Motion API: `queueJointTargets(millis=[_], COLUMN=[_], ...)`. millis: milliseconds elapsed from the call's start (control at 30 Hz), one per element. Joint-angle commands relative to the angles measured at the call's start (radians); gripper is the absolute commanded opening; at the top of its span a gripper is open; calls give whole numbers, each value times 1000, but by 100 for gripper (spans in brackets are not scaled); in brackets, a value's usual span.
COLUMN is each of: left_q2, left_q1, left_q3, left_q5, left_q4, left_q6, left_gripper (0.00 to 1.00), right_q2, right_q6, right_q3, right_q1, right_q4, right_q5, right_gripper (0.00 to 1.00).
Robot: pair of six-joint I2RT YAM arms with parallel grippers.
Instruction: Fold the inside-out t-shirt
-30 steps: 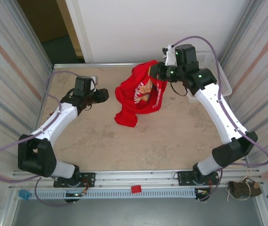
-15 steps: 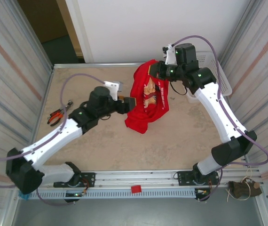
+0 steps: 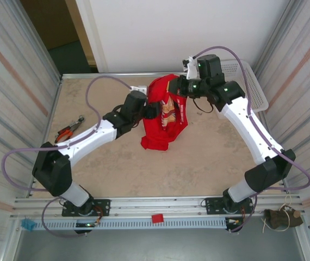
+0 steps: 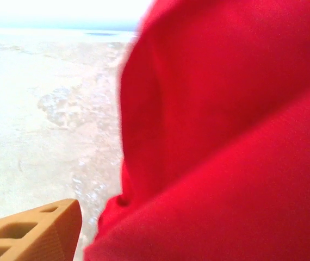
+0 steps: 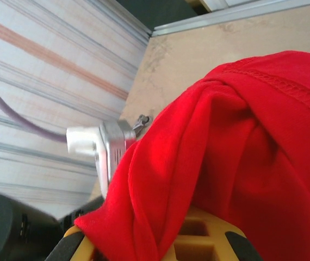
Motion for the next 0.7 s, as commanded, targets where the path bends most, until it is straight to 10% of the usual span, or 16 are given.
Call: queueJointTargets(millis=[0, 100, 233, 300, 400, 667], left_q2=[80, 172, 211, 181, 143, 120], left_q1=[48, 77, 103, 108, 108, 75], left_q3=[46, 74, 108, 114, 168, 302], left_q5=[16, 218, 356, 343, 349, 365], left_q4=[12, 78, 110, 93, -5, -228], left_q6=[-6, 8, 9, 24, 26, 56], left_gripper=[73, 66, 0, 0, 0, 0], right_q2=[-53, -84, -145, -157, -162, -402], right_q6=[-6, -7, -1, -10, -67, 22], right_q3=[-25, -84, -247, -354, -491, -743], right_q1=[-14, -57, -160, -205, -223, -28], right_q4=[46, 59, 94, 112, 98, 243], right_q5=[-49, -53, -52, -21, 110, 255], right_gripper=[0, 0, 0, 0, 45, 43])
